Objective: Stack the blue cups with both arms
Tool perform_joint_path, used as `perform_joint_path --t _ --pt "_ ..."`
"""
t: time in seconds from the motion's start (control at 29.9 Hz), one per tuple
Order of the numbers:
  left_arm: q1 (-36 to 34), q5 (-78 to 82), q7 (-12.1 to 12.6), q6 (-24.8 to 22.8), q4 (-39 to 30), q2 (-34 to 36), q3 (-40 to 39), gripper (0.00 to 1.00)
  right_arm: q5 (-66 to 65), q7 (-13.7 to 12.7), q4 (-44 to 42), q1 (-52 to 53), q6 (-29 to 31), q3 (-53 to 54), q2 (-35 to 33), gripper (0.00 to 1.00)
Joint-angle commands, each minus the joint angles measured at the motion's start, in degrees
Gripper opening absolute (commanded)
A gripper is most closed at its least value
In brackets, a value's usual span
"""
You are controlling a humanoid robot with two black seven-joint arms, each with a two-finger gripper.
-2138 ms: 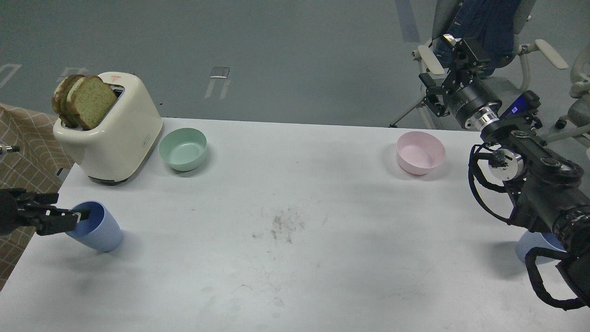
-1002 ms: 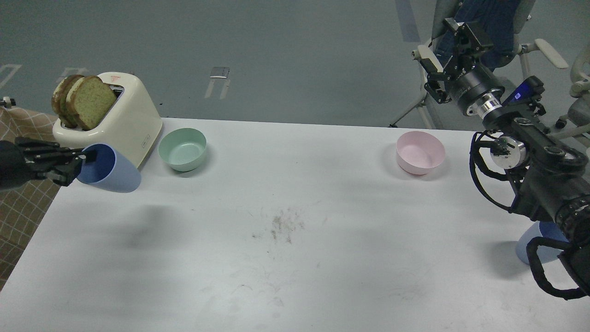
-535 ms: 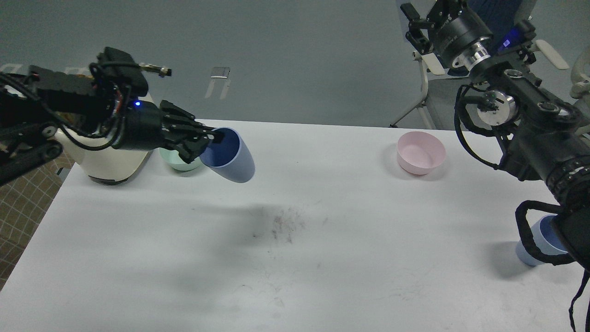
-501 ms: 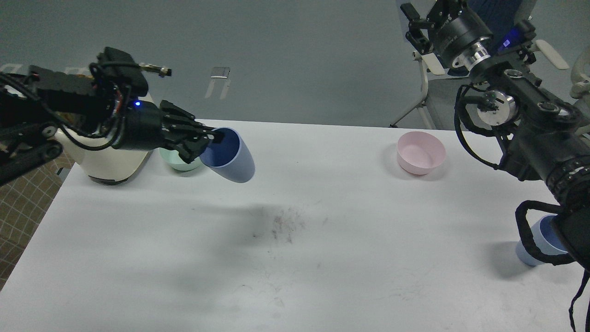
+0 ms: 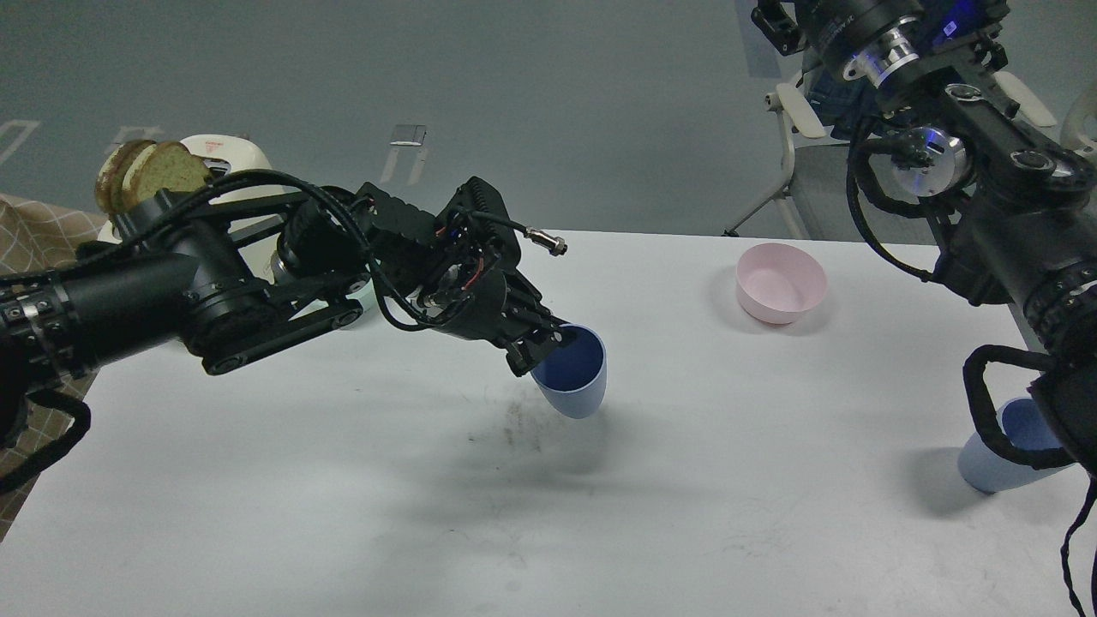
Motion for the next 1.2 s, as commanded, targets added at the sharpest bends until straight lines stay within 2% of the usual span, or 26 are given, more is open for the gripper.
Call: perform_joint_path --t 0.0,0.4,0.43,0.47,0.5,0.57,0.6,0.67,0.8,0.97,1.07,1.14,1.17 --pt "-0.8 1.85 0.0 0.0 3.31 -3.33 2.87 0.0 0.0 0.0 -0.08 -0.34 0.0 0.0 -0.1 1.0" --pt "-0.54 2.04 0.0 0.0 3.67 -4.39 4.47 0.0 0.0 0.0 0.0 -1.92 0.0 0.0 -1.33 1.0" --pt "-0.54 1.78 0.0 0.0 3.67 -4.48 4.47 0.12 0.0 0.0 0.0 -2.1 0.0 0.0 -1.33 1.0" --pt "-0.72 1.43 0.0 0.0 3.67 -4.48 4.47 0.34 0.0 0.0 0.0 -2.1 0.0 0.0 -1.42 1.0" --pt "-0.72 1.33 0.0 0.0 3.58 -4.48 4.38 0.45 0.0 0.0 0.0 -2.1 0.0 0.0 -1.42 1.0" --pt "-0.98 1.25 0.0 0.0 3.58 -4.48 4.29 0.6 0.0 0.0 0.0 -2.1 0.0 0.0 -1.42 1.0" --pt "-0.98 1.25 0.0 0.0 3.58 -4.48 4.29 0.63 0.09 0.0 0.0 -2.18 0.0 0.0 -1.42 1.0" --pt "-1.16 1.25 0.0 0.0 3.58 -4.39 4.21 0.74 0.0 0.0 0.0 -2.19 0.0 0.0 -1.51 1.0" --pt "-1.51 0.46 0.0 0.0 3.23 -4.04 3.85 0.79 0.0 0.0 0.0 -2.19 0.0 0.0 -2.03 1.0" --pt "-5.47 -6.93 0.0 0.0 2.88 -2.54 2.36 0.8 -0.17 0.0 1.59 -2.19 0.0 -0.44 -5.64 1.0" --pt "-8.01 -17.28 0.0 0.0 3.49 -0.7 -1.68 0.83 -0.17 0.0 7.37 -2.27 0.0 -6.32 -12.48 1.0" --pt "-8.98 -26.57 0.0 0.0 4.89 0.7 -4.48 0.83 -0.26 0.0 14.47 -3.06 0.0 -12.8 -19.93 1.0" --pt "-8.98 -26.61 0.0 0.0 4.9 0.71 -4.5 0.83 -0.26 0.0 14.5 -3.06 0.0 -12.83 -19.97 1.0"
